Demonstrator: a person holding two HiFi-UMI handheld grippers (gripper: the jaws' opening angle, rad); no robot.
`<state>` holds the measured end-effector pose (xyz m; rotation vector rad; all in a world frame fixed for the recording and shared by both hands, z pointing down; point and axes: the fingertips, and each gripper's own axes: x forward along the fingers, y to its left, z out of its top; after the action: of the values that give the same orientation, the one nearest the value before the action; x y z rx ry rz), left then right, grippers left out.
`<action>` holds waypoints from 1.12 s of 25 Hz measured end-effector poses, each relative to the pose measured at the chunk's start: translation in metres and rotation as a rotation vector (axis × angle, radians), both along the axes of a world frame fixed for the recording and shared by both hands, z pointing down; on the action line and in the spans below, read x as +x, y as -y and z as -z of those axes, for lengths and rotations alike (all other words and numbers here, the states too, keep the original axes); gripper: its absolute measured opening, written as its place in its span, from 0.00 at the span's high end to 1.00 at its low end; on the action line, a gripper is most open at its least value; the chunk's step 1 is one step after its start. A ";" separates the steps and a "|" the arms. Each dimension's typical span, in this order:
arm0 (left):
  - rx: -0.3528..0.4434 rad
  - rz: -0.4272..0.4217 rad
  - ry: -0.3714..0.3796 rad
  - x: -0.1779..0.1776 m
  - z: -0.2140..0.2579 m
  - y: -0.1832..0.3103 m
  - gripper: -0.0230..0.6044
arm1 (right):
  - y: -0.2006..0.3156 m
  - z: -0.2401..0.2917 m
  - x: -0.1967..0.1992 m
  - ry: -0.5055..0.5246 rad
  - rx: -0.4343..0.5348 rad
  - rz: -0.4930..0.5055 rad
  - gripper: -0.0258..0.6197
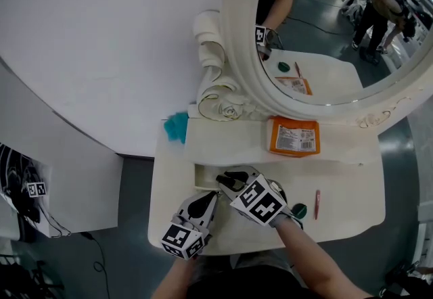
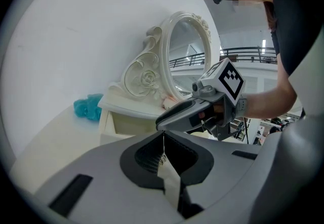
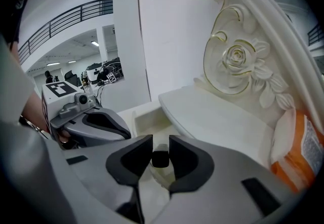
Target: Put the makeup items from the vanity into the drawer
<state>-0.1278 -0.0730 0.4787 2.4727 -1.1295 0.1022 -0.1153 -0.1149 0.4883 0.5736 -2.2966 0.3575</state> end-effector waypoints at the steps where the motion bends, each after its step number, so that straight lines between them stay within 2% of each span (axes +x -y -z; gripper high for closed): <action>1: -0.001 0.001 -0.001 0.000 0.000 0.000 0.94 | 0.000 0.000 0.000 -0.001 -0.001 -0.005 0.79; 28: -0.013 -0.007 -0.006 0.001 -0.002 -0.004 0.94 | 0.004 0.005 0.009 0.001 0.026 -0.053 0.79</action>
<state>-0.1268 -0.0689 0.4806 2.4643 -1.1145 0.1033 -0.1063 -0.1189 0.4829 0.6483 -2.2935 0.3538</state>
